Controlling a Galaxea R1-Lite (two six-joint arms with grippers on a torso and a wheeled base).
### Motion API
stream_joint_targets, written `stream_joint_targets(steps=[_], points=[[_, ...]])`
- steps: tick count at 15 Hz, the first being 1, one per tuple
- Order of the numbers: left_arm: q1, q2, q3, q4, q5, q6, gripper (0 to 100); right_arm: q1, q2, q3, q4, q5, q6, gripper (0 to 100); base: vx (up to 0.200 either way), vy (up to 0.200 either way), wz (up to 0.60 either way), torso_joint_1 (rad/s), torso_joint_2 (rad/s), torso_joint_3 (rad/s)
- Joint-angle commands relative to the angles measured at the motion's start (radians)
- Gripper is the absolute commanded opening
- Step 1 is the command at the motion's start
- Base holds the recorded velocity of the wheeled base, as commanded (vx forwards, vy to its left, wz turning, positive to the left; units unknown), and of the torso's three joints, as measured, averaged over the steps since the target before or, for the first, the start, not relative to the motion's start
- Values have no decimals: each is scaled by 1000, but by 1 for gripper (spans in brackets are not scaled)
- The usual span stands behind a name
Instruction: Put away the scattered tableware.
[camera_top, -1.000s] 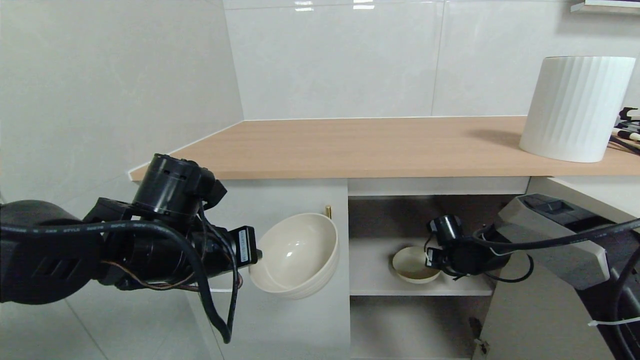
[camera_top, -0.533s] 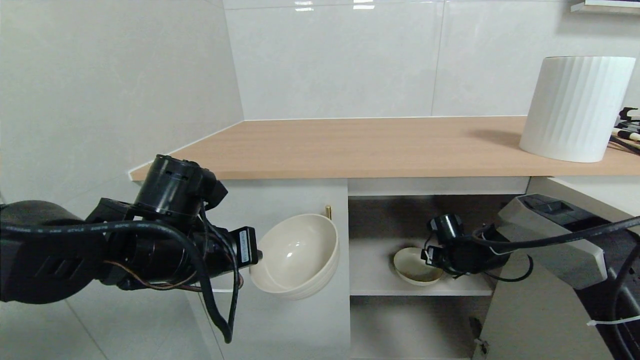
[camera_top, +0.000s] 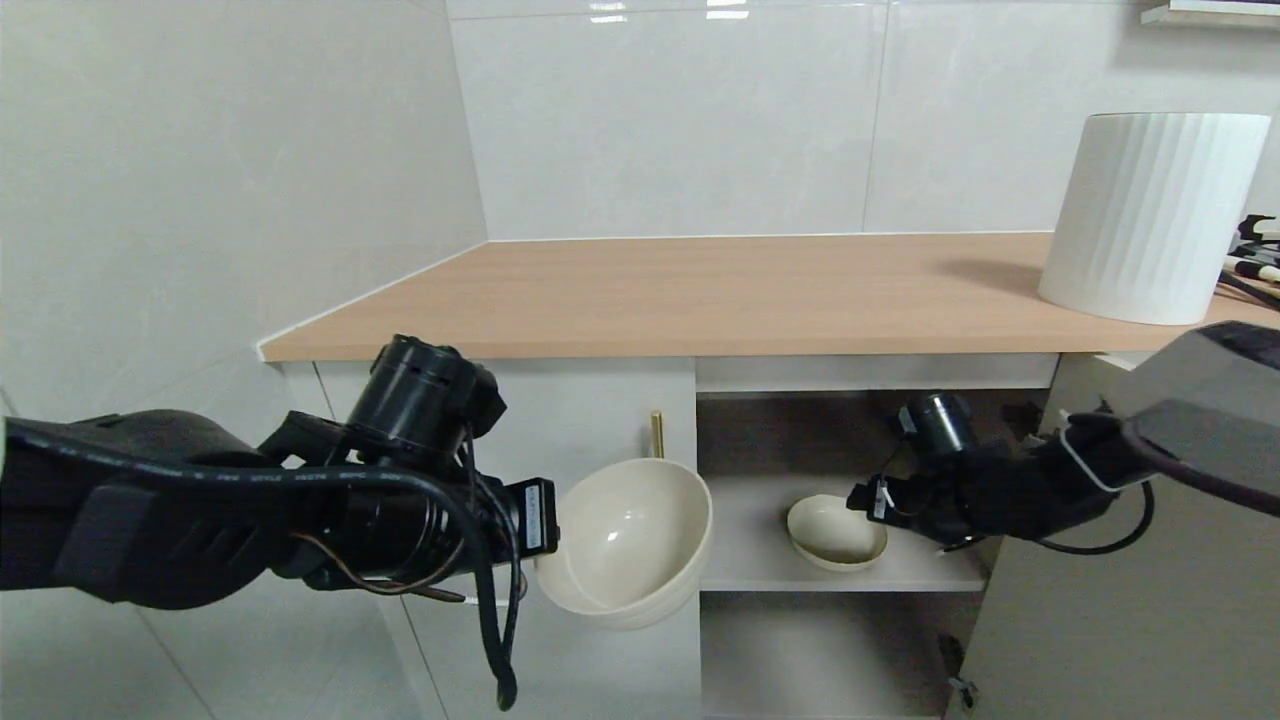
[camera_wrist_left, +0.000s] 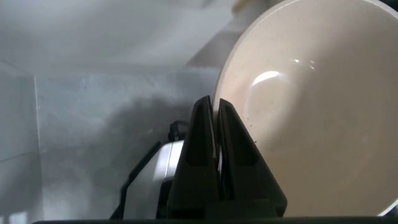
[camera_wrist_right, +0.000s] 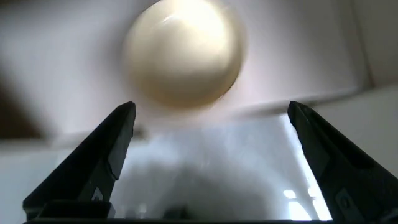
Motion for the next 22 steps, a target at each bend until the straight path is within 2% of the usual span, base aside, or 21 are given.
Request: stream_joint_targets(steps=[1, 3, 4, 6, 7, 9, 12, 15, 16, 22], points=[[-42, 92, -1, 0, 5, -1, 0, 102, -250, 61, 114, 37, -2, 100, 0, 0, 0, 0, 0, 0], [-59, 128, 0, 0, 19, -1, 0, 154, -341, 61, 220, 63, -2, 100, 0, 0, 0, 0, 0, 0], [-89, 148, 13, 2, 44, 1, 0, 209, -441, 61, 325, 74, -2, 100, 0, 0, 0, 0, 0, 0], [-129, 162, 25, 2, 73, 3, 0, 292, -551, 61, 433, 111, -3, 100, 0, 0, 0, 0, 0, 0], [-140, 161, 27, 6, 81, 13, 0, 329, -586, 61, 467, 128, -3, 100, 0, 0, 0, 0, 0, 0], [-161, 156, 45, 5, 102, 42, 0, 372, -608, 63, 505, 140, -3, 100, 0, 0, 0, 0, 0, 0], [-189, 151, 45, 2, 119, 45, 0, 387, -576, 64, 539, 142, -5, 100, 0, 0, 0, 0, 0, 0], [-221, 144, 43, -1, 136, 45, 0, 448, -470, 92, 536, 140, -6, 100, 0, 0, 0, 0, 0, 0], [-232, 133, 45, -3, 154, 47, 0, 448, -447, 95, 536, 142, -6, 100, 0, 0, 0, 0, 0, 0], [-278, 116, 43, -3, 157, 65, 0, 458, -365, 90, 532, 140, -5, 100, 0, 0, 0, 0, 0, 0]])
